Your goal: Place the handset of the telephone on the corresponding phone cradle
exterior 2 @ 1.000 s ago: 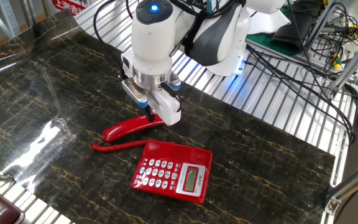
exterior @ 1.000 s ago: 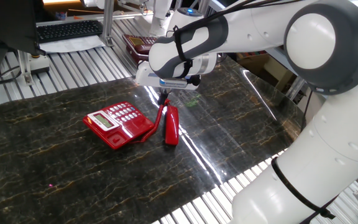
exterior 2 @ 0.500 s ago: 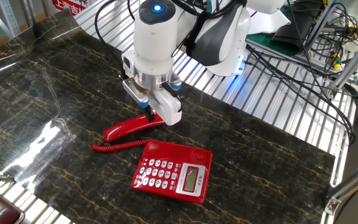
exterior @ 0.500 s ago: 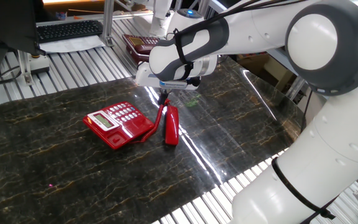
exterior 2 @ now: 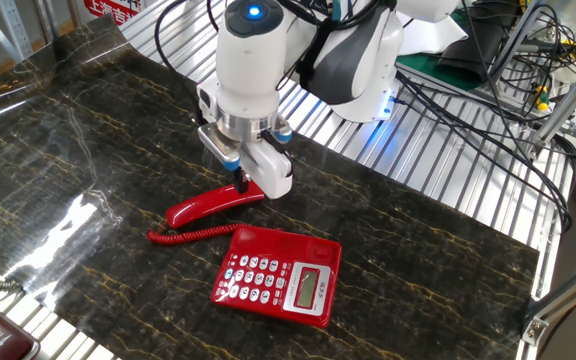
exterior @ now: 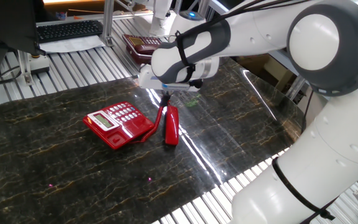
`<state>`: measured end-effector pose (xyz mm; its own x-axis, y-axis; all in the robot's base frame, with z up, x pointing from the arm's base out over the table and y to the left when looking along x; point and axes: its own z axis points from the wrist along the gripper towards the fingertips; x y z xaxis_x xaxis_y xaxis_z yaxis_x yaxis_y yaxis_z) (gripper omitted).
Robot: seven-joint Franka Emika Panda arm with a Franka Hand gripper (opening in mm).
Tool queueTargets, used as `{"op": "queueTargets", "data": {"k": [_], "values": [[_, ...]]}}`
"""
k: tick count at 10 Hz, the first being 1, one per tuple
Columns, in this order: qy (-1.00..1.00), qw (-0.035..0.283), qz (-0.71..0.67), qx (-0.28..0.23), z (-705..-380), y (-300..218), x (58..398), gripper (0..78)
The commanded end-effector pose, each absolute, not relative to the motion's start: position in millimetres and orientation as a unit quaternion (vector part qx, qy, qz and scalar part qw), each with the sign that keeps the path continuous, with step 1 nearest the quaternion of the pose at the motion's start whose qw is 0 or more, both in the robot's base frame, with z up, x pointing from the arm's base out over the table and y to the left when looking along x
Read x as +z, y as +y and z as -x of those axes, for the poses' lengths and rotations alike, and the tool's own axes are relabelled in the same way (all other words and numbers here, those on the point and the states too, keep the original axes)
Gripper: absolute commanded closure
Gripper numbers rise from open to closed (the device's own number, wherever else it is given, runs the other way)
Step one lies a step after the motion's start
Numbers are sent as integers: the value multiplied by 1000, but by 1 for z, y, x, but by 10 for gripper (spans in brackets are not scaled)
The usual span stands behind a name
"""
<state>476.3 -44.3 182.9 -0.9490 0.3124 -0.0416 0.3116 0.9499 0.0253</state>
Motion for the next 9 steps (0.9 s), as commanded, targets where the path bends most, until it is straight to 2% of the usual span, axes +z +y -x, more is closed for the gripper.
{"op": "queueTargets", "data": {"k": [1, 3, 6, 9], "values": [[976, 25, -216, 6, -434, -81, 180, 776], [966, 18, -257, 8, -419, -87, 176, 776], [961, 2, -277, 4, -420, -88, 171, 776], [956, 18, -291, 12, -425, -88, 163, 776]]}}
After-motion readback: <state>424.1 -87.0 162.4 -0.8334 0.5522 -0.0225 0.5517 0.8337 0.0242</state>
